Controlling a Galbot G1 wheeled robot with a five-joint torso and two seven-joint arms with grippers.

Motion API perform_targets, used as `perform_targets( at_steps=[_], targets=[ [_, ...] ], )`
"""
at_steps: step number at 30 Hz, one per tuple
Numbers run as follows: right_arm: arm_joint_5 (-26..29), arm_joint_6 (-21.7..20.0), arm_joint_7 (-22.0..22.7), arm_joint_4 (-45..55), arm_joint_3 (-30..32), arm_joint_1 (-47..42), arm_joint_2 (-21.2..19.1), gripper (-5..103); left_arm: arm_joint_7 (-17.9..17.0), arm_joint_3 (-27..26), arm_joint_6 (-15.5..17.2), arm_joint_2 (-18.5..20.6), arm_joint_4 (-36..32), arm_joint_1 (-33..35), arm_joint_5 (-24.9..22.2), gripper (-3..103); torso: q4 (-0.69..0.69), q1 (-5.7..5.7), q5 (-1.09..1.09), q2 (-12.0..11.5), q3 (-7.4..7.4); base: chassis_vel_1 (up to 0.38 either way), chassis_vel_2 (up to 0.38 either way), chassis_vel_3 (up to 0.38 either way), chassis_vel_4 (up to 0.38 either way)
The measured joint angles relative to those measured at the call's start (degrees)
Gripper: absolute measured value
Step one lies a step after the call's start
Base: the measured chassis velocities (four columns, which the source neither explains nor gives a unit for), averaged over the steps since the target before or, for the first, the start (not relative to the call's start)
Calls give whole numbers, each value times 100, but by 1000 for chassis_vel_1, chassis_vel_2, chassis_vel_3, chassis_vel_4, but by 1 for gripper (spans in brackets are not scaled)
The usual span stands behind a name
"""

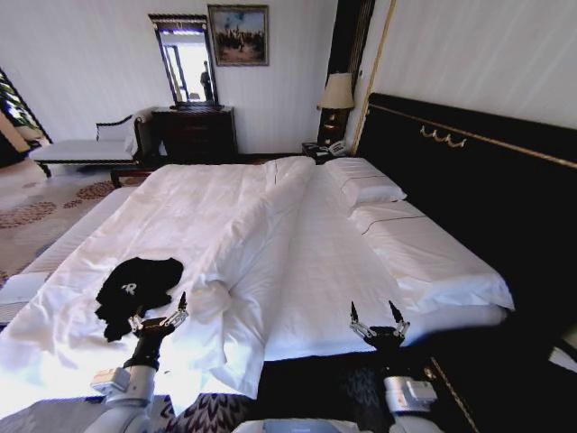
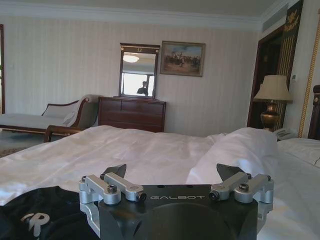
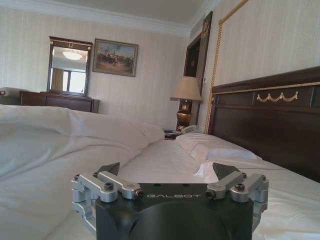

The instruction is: Fold the clothes on the bed.

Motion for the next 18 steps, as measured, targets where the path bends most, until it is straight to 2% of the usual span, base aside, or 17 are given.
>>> perform_targets(
  at_steps=[18],
  targets=[
    [-57, -12, 18, 1, -34, -11, 48, 100, 0, -30, -14, -18, -2, 37, -5, 100, 0, 0, 1, 0, 0, 68, 115, -63, -116]
  ],
)
